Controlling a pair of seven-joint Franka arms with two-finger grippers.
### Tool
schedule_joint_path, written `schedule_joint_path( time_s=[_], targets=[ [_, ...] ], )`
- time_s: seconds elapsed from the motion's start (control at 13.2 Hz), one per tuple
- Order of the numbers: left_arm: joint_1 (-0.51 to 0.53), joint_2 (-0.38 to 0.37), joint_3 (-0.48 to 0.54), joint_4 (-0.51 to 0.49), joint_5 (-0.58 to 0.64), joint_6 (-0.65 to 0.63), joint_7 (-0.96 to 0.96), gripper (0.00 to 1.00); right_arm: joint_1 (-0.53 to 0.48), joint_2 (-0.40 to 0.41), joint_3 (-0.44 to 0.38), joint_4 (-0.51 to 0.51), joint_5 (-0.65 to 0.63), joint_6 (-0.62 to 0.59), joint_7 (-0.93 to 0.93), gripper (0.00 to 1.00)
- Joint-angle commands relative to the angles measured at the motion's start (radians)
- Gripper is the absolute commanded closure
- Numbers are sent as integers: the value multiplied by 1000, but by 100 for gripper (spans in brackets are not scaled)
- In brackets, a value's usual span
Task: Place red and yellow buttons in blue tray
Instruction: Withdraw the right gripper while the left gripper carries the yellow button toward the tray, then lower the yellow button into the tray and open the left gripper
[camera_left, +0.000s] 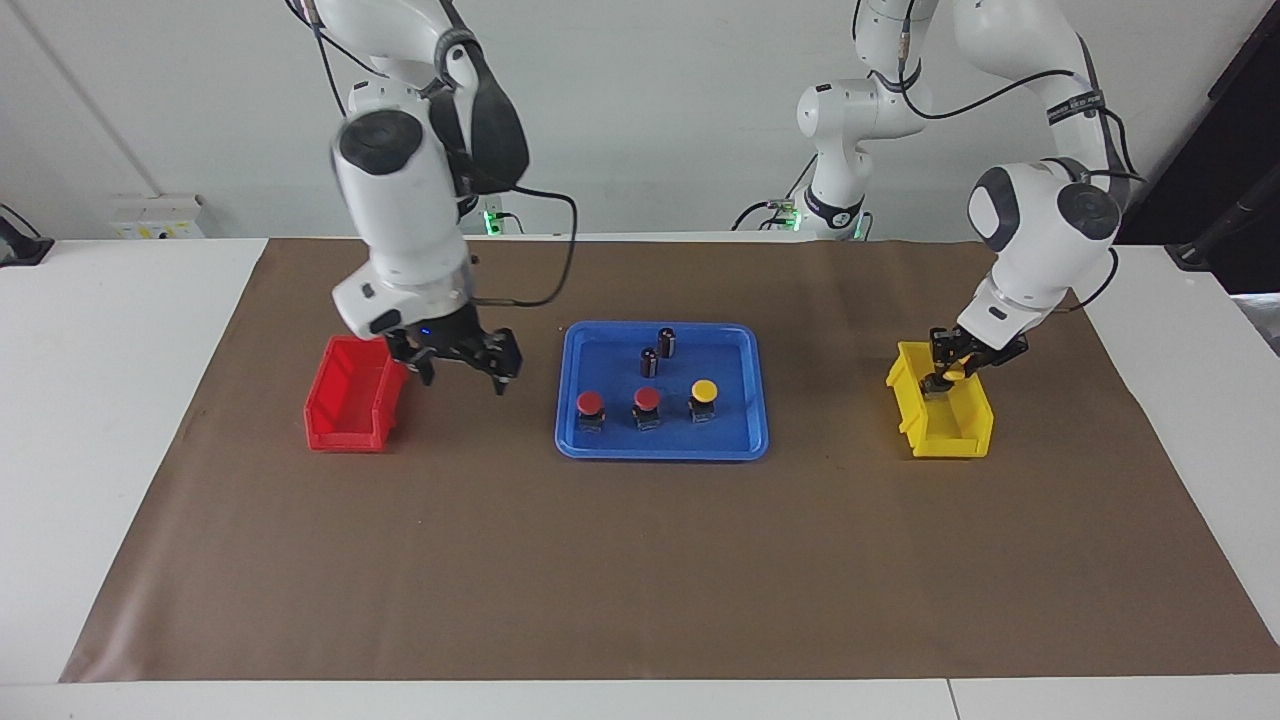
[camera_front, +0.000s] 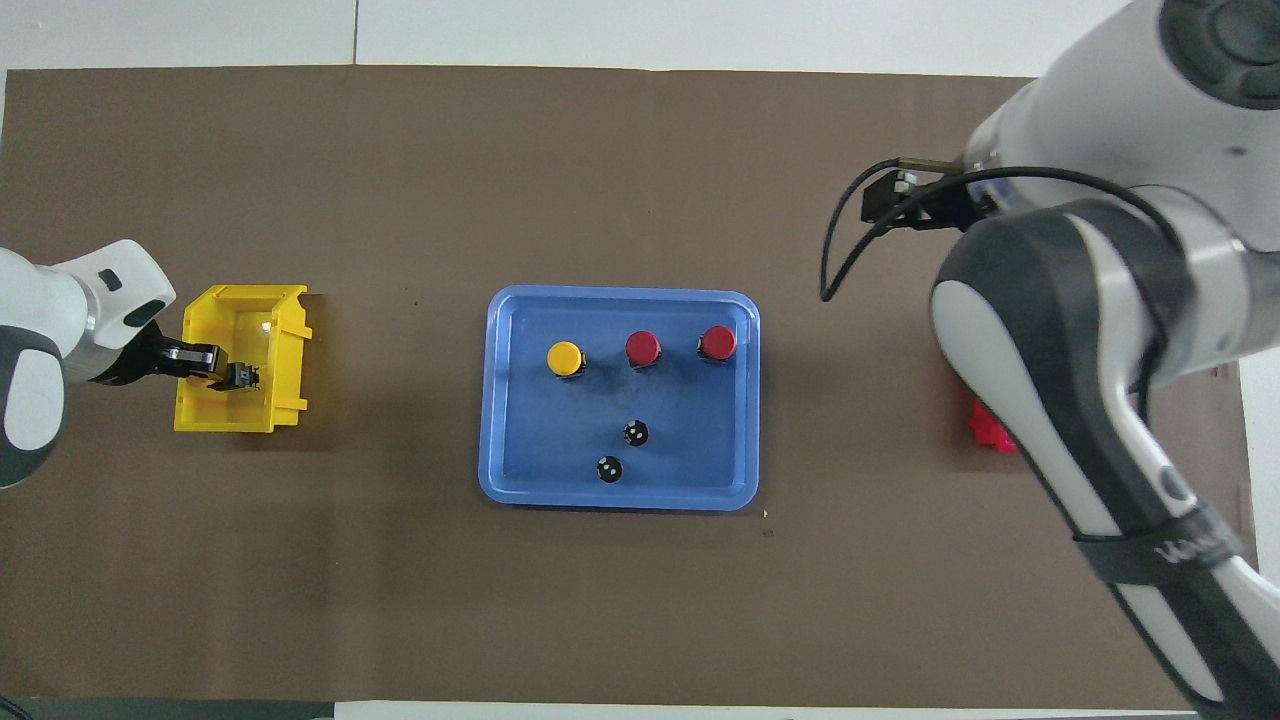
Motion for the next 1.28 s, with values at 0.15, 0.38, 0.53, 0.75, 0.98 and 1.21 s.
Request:
schedule_joint_path(
  time_s=[0.15, 0.38, 0.53, 0.75, 0.98, 1.21],
  targets=[
    [-254, 12, -7, 189, 11, -122, -405, 95, -179, -140, 12, 1, 7, -219, -258, 0],
    [-446, 99, -7, 149, 11, 12, -666, 95, -270, -159, 12, -12, 7, -268, -355, 0],
    [-519, 152, -6, 149, 11, 69, -766, 95, -262, -183, 14, -63, 9, -259, -349, 0],
    [-557, 209, -6, 149, 11, 125, -817, 95, -277, -196, 14, -83, 9, -253, -361, 0],
    [-559, 220, -6, 144, 13, 130, -819, 95, -290, -194, 12, -80, 9, -253, -378, 0],
    [-560, 222, -6, 111, 13, 152, -819, 95, -290, -194, 12, -77, 7, -250, -378, 0]
  ],
)
